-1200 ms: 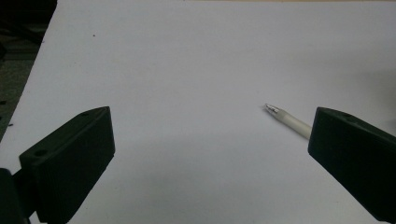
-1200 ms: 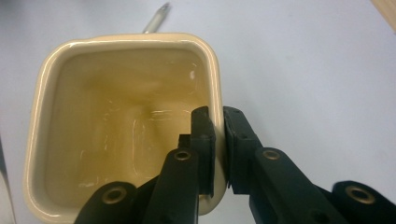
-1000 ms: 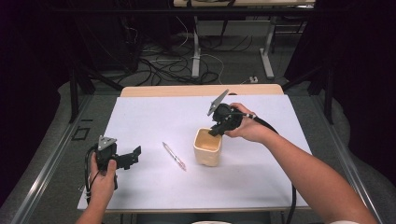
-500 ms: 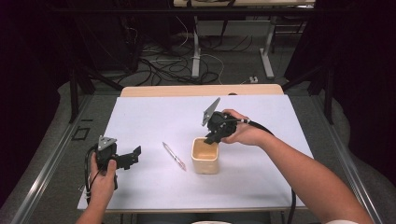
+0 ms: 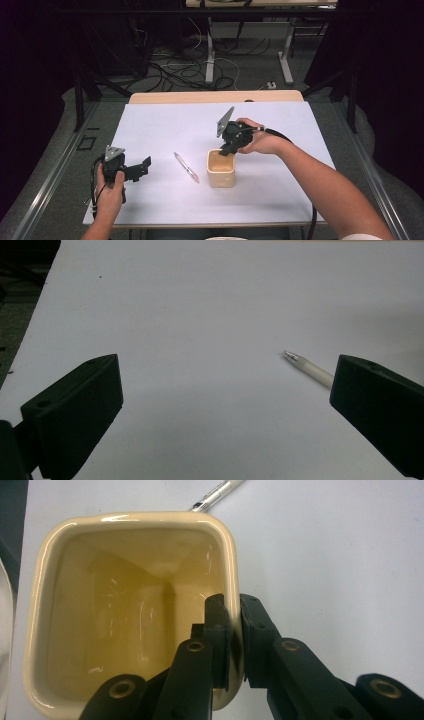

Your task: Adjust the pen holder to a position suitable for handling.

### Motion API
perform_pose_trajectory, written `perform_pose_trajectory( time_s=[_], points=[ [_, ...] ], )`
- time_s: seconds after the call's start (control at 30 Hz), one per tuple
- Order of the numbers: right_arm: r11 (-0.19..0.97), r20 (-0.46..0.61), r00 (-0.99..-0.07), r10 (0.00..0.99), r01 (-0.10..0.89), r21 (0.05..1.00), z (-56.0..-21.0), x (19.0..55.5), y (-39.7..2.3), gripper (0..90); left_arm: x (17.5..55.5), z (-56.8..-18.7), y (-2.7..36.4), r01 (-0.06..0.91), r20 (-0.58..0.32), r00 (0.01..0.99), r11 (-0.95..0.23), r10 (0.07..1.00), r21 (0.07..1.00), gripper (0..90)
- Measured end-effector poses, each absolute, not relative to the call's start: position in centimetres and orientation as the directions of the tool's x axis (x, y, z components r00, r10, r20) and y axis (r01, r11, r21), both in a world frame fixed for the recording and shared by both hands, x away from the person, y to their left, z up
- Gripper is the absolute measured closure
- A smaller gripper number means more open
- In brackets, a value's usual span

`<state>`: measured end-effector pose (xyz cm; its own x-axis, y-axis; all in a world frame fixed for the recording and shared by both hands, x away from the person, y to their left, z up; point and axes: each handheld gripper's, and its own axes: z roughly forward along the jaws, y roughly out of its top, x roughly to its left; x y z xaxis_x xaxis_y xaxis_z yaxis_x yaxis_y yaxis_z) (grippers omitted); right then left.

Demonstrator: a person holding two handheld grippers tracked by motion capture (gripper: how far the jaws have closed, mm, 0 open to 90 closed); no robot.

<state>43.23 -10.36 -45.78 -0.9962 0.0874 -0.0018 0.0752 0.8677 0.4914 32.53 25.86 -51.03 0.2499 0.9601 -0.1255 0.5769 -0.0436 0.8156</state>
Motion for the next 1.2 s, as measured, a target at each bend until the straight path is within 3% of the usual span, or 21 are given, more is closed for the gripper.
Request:
perform_pose_trajectory(
  time_s=[0.27,0.6,0.77,0.9,1.2],
  points=[
    [0.861,-0.029,-1.0,0.009,-0.007,0.509,-46.2,43.7,-10.9,84.0,32.5,-51.0,25.8,0.576,-0.121,0.254,-0.049,0.96,0.816,0.4],
    [0.856,-0.023,-0.999,0.028,0.012,0.517,-46.2,43.7,-10.9,83.1,32.5,-51.0,25.8,0.578,-0.123,0.254,-0.049,0.959,0.815,0.4],
    [0.848,-0.01,-0.997,0.082,0.064,0.526,-46.3,43.6,-11.1,63.7,32.5,-51.1,25.8,0.577,-0.126,0.25,-0.043,0.96,0.816,0.4],
    [0.799,-0.01,-0.985,0.17,0.132,0.586,-46.2,43.3,-11.7,50.8,32.5,-51.1,25.8,0.582,-0.131,0.251,-0.041,0.959,0.812,0.4],
    [0.714,0.029,-0.956,0.292,0.238,0.658,-44.9,41.5,-13.2,47.9,32.5,-51.0,25.7,0.591,-0.148,0.255,-0.033,0.956,0.806,0.4]
  ],
)
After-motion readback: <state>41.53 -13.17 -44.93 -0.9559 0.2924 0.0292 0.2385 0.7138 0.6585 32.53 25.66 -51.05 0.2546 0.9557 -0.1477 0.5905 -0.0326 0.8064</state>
